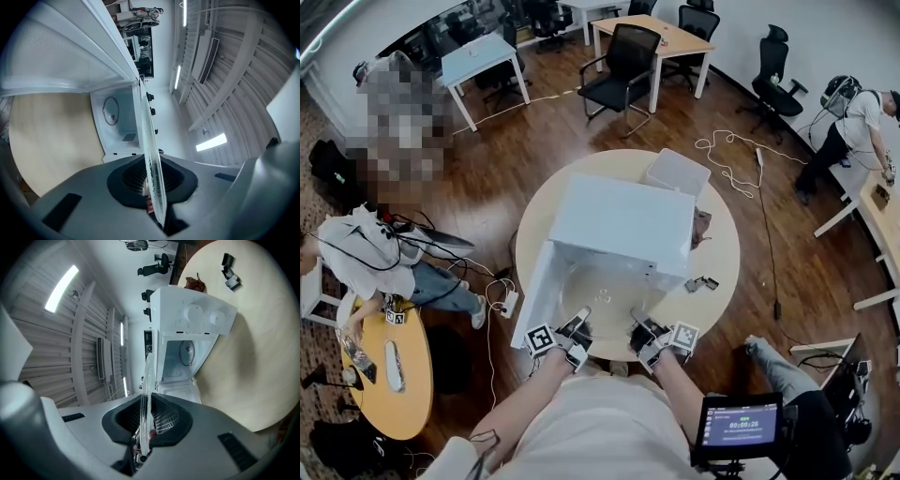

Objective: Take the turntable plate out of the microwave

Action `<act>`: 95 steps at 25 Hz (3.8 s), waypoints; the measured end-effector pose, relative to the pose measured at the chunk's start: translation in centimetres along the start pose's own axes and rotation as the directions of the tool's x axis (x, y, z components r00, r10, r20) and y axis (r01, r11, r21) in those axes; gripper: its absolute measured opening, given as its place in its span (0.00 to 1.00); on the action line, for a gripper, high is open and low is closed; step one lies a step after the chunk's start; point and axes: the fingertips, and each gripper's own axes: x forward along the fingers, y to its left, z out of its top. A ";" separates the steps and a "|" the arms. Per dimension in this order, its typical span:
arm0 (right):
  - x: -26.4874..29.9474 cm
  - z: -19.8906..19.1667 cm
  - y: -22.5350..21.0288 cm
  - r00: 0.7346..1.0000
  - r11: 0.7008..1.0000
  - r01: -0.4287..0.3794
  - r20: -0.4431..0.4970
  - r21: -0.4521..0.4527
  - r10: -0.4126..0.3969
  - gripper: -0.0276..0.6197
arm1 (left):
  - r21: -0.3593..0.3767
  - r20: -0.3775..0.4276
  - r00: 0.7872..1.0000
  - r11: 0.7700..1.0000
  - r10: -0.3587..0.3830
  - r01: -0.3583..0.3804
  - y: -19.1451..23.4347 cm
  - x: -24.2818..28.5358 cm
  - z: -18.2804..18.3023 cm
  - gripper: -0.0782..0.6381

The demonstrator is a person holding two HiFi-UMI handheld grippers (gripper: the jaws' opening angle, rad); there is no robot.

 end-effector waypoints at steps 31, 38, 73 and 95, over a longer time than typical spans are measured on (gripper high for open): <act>-2.3 1.8 4.4 0.990 0.989 -0.126 -0.067 -0.081 0.120 0.09 | 0.148 -0.026 0.998 0.987 -0.052 0.056 -4.8 0.9 -3.3 0.17; -2.5 1.5 4.6 0.986 0.986 -0.159 -0.070 -0.060 0.155 0.10 | 0.189 -0.018 0.999 0.981 -0.048 0.051 -4.8 0.4 -3.2 0.17; -1.7 -0.6 8.8 0.984 0.976 -0.125 0.105 -0.181 0.145 0.10 | 0.115 -0.233 0.967 0.985 -0.098 0.128 -7.0 -0.3 4.0 0.18; -2.1 -2.7 8.7 0.981 0.968 -0.077 0.158 -0.240 0.117 0.10 | 0.082 -0.333 0.940 0.991 -0.075 0.108 -6.4 -1.4 4.0 0.18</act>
